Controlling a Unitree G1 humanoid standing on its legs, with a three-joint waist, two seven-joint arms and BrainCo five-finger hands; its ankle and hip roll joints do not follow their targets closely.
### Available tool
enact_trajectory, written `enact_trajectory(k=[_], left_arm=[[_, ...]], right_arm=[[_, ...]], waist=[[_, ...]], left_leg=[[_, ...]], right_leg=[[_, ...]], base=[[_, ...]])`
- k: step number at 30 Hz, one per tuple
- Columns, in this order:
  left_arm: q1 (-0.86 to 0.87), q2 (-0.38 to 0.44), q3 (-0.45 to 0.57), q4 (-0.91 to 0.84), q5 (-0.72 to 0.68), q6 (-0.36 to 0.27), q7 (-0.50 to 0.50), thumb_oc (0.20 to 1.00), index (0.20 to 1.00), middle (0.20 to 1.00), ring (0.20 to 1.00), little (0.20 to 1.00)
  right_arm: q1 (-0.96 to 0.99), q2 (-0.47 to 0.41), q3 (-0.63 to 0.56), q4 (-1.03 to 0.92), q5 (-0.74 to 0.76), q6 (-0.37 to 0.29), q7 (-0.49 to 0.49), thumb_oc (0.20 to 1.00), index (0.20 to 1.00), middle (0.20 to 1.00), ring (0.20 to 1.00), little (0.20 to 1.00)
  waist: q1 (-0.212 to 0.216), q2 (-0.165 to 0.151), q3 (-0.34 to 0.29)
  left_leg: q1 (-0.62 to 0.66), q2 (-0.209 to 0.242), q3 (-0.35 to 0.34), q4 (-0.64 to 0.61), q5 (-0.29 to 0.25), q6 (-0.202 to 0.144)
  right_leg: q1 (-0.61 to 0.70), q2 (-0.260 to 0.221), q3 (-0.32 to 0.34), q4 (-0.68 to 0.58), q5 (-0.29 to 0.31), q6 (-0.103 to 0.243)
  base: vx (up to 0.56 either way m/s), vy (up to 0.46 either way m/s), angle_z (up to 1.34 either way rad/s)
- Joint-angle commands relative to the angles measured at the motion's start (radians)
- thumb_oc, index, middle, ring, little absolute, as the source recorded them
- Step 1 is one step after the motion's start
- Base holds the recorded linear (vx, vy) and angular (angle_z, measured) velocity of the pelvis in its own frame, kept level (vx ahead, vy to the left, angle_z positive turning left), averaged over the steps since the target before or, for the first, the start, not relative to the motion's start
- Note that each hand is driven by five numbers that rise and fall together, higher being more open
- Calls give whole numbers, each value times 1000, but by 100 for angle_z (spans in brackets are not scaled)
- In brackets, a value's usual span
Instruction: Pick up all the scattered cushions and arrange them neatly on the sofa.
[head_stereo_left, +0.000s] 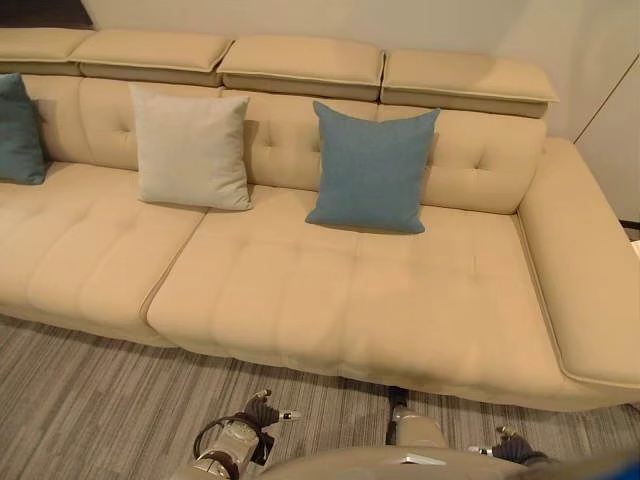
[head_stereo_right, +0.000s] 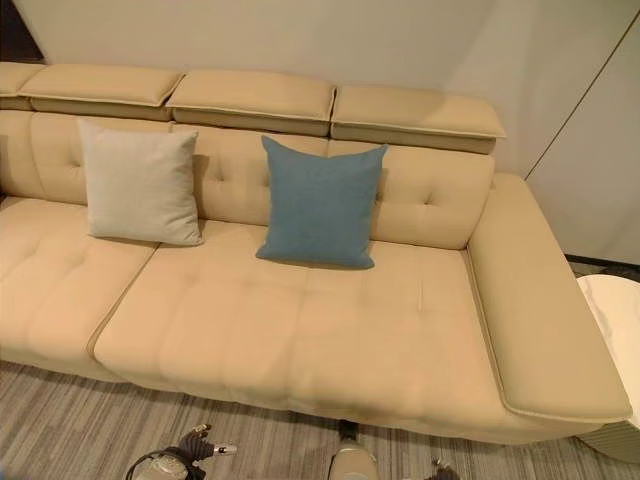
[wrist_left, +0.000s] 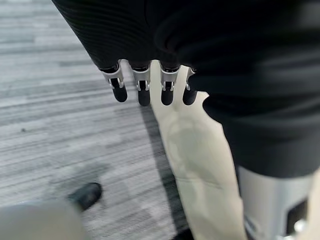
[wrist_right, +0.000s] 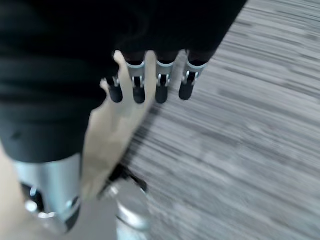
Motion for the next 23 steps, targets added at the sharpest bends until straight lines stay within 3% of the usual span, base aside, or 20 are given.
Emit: enact_trajectory(k=[1,2,3,6,8,10,13,23], left_arm=[[1,57,8,-11,15,-10,15,1000,1000,1000,1000,1000],[0,63,2,-23,8,-11,15,1000,1000,1000,1000,1000],[0,63,2,-23,8,-11,15,1000,1000,1000,1000,1000],[12,72,5,-18,1,-7,9,1000,1000,1000,1000,1000],[14,76,5,-20,-3,-8,7,1000,1000,1000,1000,1000],[13,71,8,-20,-19,-11,9,1000,1000,1000,1000,1000],[16,63,20,-18,-37,-16,6,1000,1000,1000,1000,1000],[35,41,57,11,-109,-15,-23,1000,1000,1000,1000,1000]], right_arm=[[-109,-52,16,-59,22,-7,-13,1000,1000,1000,1000,1000],[-110,-53,20,-55,27,-7,-11,1000,1000,1000,1000,1000],[-110,-53,20,-55,27,-7,-11,1000,1000,1000,1000,1000],[-97,-46,31,-34,30,-10,-4,1000,1000,1000,1000,1000],[-96,-41,35,-33,33,-12,-5,1000,1000,1000,1000,1000],[-97,-32,44,-39,30,-14,-8,1000,1000,1000,1000,1000],[-98,-33,53,-35,29,-17,-11,1000,1000,1000,1000,1000],[-84,-20,48,12,36,-9,-11,1000,1000,1000,1000,1000]], waist=[[30,38,73],[38,40,81],[39,40,81],[72,52,64],[92,44,41],[114,25,23],[120,14,2],[108,10,-20]], left_leg=[[17,75,-80,-66,-14,-104],[-9,67,-79,-56,-3,-89],[-9,66,-78,-55,-4,-89],[-48,72,-80,-65,41,-67],[-78,74,-70,-73,62,-69],[-88,78,-46,-94,74,-78],[-87,84,-25,-110,84,-90],[-9,111,-24,-187,119,-121]], right_leg=[[24,50,22,45,-96,-11],[34,64,74,106,-133,-23],[32,64,75,108,-134,-23],[97,107,77,262,-237,-58],[151,119,59,246,-267,-57],[205,113,8,159,-268,-59],[244,122,-5,51,-257,-55],[325,152,-11,-40,-251,-61]], base=[[-290,127,-20],[-176,81,-15],[-312,149,4],[-171,78,0],[-121,-19,-8],[-122,-102,-26],[-31,-90,-46],[13,-52,-4]])
